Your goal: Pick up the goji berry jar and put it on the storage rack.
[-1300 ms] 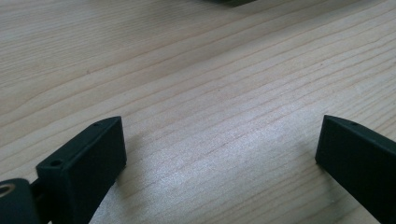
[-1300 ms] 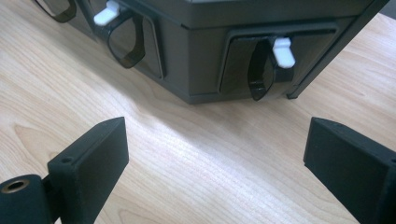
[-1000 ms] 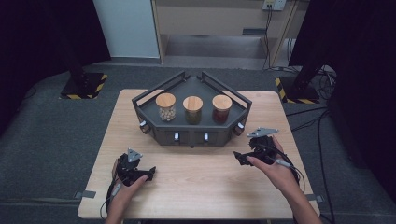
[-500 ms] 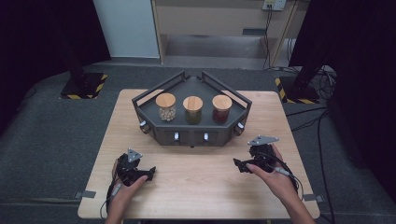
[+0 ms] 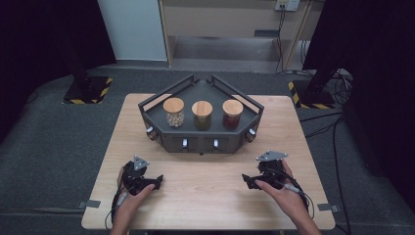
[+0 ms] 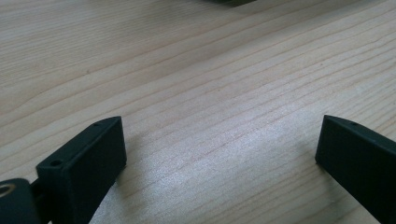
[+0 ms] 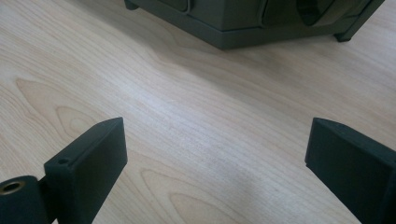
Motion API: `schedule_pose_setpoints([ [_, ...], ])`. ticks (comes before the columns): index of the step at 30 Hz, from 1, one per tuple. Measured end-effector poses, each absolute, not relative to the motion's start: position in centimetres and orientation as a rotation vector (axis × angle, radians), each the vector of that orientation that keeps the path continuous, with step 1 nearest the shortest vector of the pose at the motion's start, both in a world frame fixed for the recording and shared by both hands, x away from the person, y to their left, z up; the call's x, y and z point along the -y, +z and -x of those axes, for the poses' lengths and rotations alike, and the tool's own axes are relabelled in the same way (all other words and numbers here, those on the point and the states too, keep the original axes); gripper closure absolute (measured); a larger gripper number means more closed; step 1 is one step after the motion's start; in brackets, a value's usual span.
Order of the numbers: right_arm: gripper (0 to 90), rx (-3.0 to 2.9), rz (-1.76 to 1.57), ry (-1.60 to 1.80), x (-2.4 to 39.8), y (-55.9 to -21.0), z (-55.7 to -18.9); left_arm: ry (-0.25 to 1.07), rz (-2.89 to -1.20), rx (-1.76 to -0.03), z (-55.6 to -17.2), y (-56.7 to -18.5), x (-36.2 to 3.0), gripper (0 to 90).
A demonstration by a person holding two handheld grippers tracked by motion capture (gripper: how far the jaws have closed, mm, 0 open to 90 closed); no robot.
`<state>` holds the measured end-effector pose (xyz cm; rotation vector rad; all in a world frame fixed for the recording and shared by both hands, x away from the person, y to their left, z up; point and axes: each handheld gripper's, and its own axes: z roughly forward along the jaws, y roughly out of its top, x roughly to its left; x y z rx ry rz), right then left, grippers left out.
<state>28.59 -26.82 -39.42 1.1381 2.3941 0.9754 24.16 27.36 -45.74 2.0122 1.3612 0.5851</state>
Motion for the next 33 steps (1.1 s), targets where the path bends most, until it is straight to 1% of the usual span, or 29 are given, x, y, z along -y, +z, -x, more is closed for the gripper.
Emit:
schedule_pose_setpoints([
  [17, 5.7, -2.433, -1.114, 0.939, 25.5, -42.2, -27.2, 0.585, -2.012, -1.362, -24.2, -45.7, -27.4, 0.4],
  [33, 5.5, -2.438, -1.113, 0.933, 25.0, -43.3, -26.5, 0.586, -2.011, -1.363, -24.1, -45.7, -27.3, 0.4],
])
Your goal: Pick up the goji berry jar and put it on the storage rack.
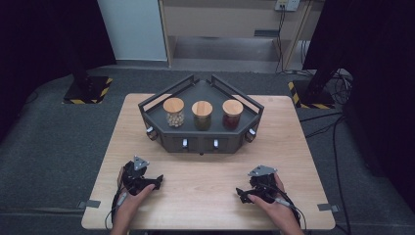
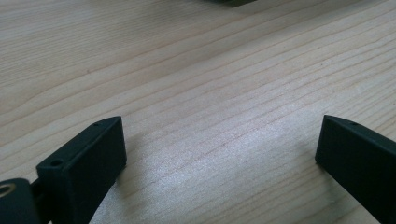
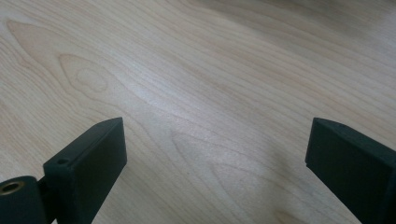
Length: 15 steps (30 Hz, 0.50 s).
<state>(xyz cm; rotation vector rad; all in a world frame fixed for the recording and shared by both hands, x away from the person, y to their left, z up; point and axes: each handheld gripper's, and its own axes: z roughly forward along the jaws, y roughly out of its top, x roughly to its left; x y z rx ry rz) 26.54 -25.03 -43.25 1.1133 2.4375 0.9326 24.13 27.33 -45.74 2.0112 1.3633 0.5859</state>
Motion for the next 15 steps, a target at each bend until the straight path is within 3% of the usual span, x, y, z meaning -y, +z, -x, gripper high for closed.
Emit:
schedule_pose_setpoints([
  [15, 5.3, -2.466, -1.089, 0.961, 23.7, -44.4, -26.1, 0.586, -2.011, -1.363, -24.1, -45.7, -27.3, 0.4],
])
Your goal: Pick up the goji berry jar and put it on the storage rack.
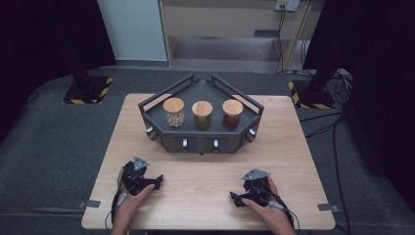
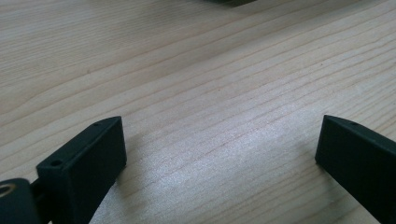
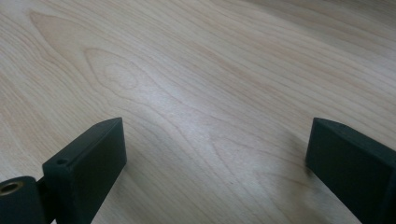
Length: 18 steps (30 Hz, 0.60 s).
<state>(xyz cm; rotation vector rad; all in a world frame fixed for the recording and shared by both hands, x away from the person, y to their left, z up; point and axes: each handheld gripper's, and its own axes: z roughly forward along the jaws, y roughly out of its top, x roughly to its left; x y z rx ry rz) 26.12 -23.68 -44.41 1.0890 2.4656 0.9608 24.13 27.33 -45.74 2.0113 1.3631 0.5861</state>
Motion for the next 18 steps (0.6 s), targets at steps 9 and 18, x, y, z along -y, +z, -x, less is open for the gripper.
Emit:
schedule_pose_setpoints([
  [9, 1.5, -2.449, -1.063, 0.986, 22.6, -45.2, -25.6, 0.586, -2.011, -1.363, -24.1, -45.7, -27.3, 0.4],
  [18, 0.6, -2.408, -1.064, 1.026, 22.9, -46.0, -24.8, 0.586, -2.011, -1.363, -24.1, -45.7, -27.3, 0.4],
])
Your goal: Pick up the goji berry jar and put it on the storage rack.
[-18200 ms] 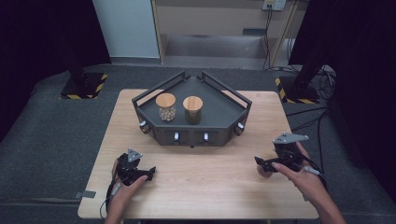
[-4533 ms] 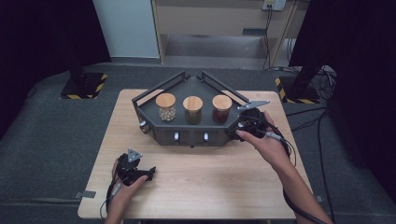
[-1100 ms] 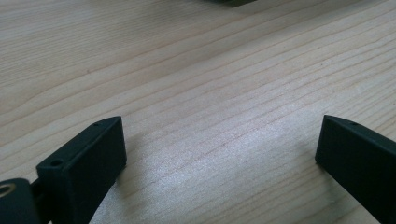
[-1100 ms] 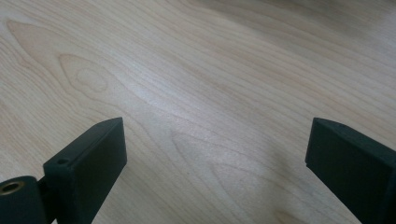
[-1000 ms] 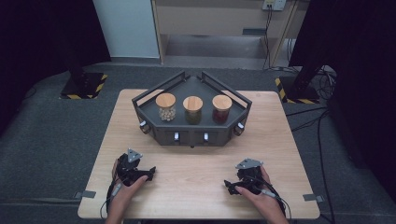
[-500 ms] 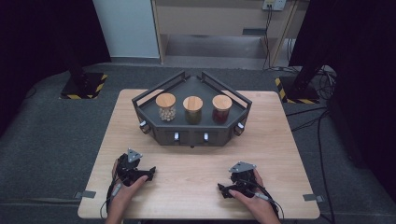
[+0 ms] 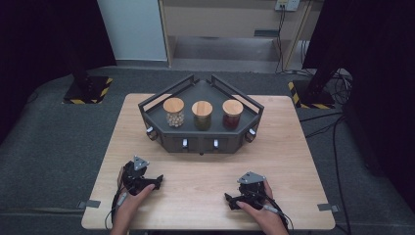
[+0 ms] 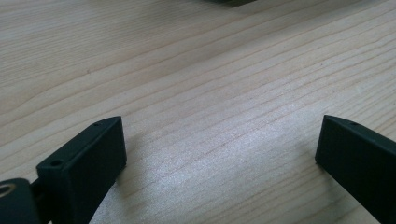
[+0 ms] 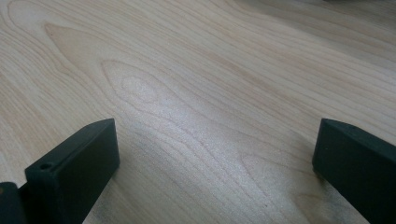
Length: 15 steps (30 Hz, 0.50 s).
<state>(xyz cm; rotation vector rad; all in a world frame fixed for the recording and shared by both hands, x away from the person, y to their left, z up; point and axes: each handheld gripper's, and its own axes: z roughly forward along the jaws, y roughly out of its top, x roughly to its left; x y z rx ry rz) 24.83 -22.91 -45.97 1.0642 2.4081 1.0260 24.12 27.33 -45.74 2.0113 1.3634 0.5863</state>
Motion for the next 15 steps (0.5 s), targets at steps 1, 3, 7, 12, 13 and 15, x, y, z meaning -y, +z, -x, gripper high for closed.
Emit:
schedule_pose_setpoints([
  [1, 0.5, -2.407, -1.064, 1.028, 22.92, -46.0, -24.81, 0.586, -2.011, -1.363, -24.12, -45.74, -27.33, 0.4],
  [3, 0.5, -2.407, -1.064, 1.028, 22.92, -46.0, -24.81, 0.586, -2.011, -1.364, -24.12, -45.74, -27.32, 0.4],
  [7, 0.5, -2.406, -1.065, 1.028, 22.91, -46.0, -24.8, 0.586, -2.011, -1.364, -24.12, -45.74, -27.32, 0.4],
  [12, 0.5, -2.405, -1.066, 1.028, 22.88, -46.01, -24.76, 0.587, -2.011, -1.364, -24.1, -45.74, -27.31, 0.5],
  [13, 0.5, -2.403, -1.068, 1.027, 22.86, -46.01, -24.74, 0.587, -2.011, -1.364, -24.1, -45.75, -27.31, 0.5],
  [15, 0.6, -2.4, -1.071, 1.026, 22.82, -46.01, -24.67, 0.587, -2.011, -1.364, -24.1, -45.74, -27.31, 0.5],
])
